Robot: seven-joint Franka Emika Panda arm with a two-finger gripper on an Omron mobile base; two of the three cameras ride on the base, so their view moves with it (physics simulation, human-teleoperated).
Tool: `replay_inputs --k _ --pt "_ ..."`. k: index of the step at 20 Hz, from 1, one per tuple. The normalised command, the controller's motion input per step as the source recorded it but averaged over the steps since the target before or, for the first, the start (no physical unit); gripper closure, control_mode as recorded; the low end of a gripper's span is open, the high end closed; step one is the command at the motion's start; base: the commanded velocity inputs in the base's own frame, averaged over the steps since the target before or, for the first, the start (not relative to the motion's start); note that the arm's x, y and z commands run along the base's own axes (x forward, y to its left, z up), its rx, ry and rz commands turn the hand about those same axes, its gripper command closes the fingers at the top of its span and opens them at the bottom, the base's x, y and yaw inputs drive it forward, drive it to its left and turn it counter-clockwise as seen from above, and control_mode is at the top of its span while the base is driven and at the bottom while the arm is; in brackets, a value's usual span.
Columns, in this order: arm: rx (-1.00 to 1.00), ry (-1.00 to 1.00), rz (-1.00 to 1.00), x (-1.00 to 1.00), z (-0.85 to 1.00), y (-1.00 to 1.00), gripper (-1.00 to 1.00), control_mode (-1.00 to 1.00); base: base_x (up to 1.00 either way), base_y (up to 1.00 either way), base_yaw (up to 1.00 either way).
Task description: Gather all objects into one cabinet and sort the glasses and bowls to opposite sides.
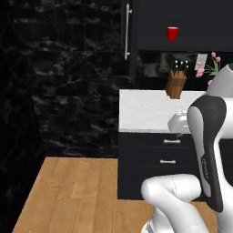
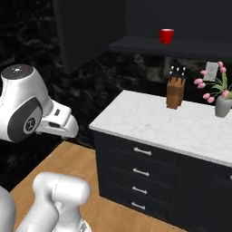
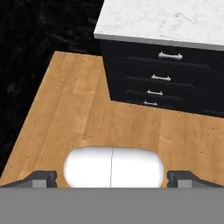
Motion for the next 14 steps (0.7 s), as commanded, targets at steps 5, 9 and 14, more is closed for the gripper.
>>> replay_inputs --k 5,9,14 --pt "0.00 0.00 0.00 0.00 0.00 0.00 -1.00 1.00 0.61 0.00 -0.49" --pt "0.00 0.00 0.00 0.00 0.00 0.00 -1.00 1.00 0.62 0.02 -0.25" --pt "0.00 0.00 0.00 0.00 0.00 0.00 -1.00 1.00 0.77 0.00 -0.02"
